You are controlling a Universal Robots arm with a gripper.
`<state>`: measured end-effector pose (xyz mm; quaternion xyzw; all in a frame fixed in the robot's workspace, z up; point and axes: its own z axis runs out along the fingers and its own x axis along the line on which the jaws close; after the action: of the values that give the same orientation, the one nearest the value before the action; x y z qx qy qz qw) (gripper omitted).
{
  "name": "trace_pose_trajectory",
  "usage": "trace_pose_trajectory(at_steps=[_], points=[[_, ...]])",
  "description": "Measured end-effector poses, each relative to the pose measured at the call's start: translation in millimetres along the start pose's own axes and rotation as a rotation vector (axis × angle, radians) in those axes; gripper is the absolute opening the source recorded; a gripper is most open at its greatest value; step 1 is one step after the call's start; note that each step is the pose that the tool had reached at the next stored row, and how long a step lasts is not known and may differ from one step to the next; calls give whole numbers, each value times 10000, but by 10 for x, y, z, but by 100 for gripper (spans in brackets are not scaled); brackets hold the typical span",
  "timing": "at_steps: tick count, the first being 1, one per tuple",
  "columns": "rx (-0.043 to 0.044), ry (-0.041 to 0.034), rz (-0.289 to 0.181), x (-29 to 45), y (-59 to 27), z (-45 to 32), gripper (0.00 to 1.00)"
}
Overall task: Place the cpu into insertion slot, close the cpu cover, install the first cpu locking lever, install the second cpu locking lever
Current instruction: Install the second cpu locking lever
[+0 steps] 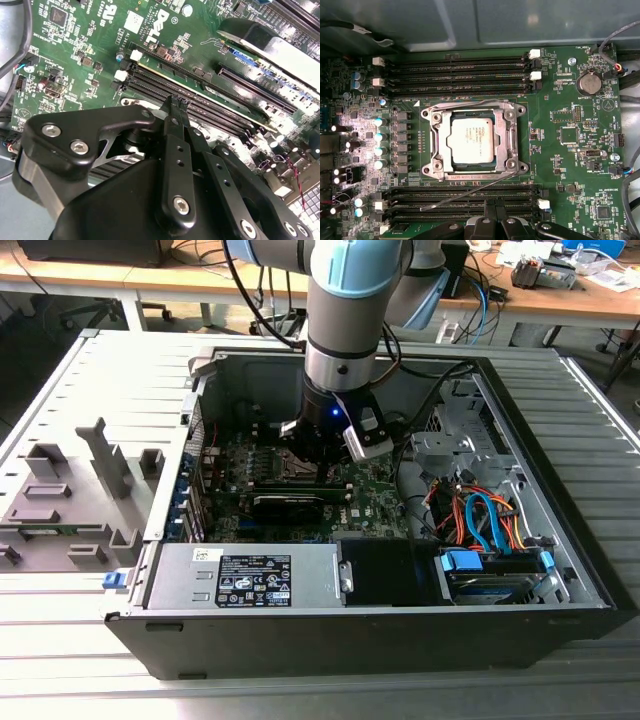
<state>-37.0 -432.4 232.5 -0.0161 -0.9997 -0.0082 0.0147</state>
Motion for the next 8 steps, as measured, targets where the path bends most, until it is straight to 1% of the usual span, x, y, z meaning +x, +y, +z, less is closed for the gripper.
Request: trace_pose_trajectory(at_steps=[2,4,8], points=[[0,0,0,0,0,4,11],[0,0,0,-1,0,29,11],[0,1,0,-1,1,30,11]])
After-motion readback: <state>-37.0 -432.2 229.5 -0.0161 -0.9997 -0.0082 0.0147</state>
